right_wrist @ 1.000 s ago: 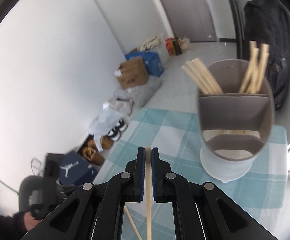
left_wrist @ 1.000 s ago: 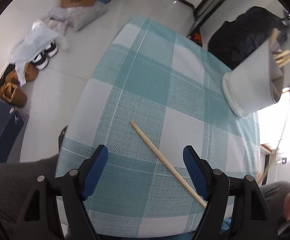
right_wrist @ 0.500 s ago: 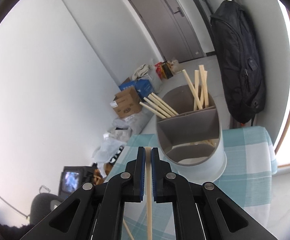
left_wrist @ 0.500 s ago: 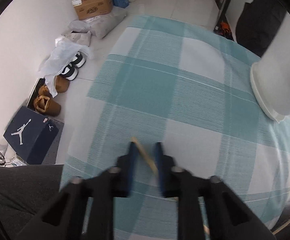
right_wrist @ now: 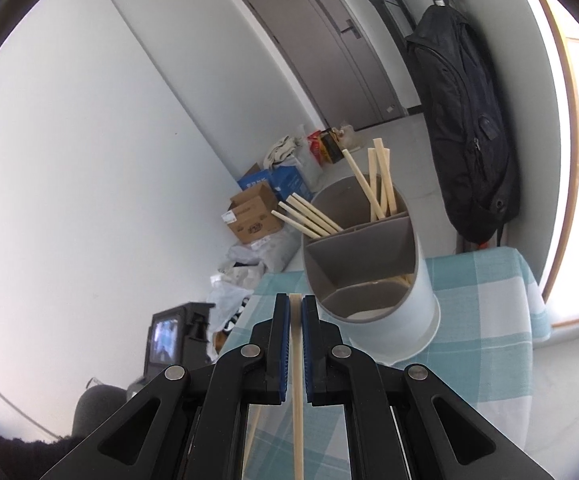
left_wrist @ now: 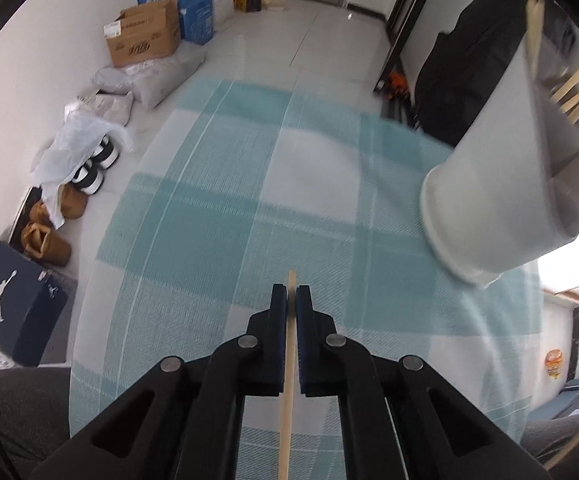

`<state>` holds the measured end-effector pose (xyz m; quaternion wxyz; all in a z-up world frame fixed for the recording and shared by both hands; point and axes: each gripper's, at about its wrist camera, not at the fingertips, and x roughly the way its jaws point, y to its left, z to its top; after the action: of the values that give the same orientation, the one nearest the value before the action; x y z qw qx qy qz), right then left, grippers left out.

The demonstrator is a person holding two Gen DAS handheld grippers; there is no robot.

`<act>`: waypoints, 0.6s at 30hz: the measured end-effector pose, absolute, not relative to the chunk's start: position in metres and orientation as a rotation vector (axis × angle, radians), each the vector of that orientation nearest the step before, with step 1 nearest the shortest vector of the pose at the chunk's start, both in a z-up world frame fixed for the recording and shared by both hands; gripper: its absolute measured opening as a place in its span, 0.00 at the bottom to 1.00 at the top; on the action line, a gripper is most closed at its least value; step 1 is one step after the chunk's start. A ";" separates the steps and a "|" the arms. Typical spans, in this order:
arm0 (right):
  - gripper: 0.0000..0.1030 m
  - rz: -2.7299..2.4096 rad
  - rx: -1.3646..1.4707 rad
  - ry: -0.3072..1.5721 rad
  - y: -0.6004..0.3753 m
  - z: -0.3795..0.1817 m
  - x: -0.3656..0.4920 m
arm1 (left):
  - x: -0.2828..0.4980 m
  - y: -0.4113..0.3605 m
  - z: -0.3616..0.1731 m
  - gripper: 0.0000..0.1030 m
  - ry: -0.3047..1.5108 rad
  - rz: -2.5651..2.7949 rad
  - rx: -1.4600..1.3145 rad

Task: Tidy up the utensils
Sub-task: 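Carry both held sticks up over the white utensil holder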

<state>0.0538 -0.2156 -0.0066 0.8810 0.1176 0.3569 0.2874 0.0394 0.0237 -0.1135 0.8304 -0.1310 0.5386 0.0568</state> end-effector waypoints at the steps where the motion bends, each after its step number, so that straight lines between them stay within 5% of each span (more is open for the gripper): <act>1: 0.05 0.594 0.250 0.741 -0.217 -0.007 0.054 | 0.038 0.024 -0.106 0.01 1.110 0.112 -0.284; 8: 0.05 0.573 0.247 0.694 -0.216 -0.005 0.050 | 0.016 0.013 -0.054 0.01 0.890 0.024 -0.287; 18: 0.05 0.544 0.208 0.553 -0.208 0.004 0.042 | 0.007 0.009 -0.027 0.01 0.801 -0.087 -0.247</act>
<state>0.0417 -0.2079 0.0040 0.9203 0.1014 0.2693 0.2649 0.0072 0.0085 -0.0267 0.9125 -0.1200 0.3888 -0.0422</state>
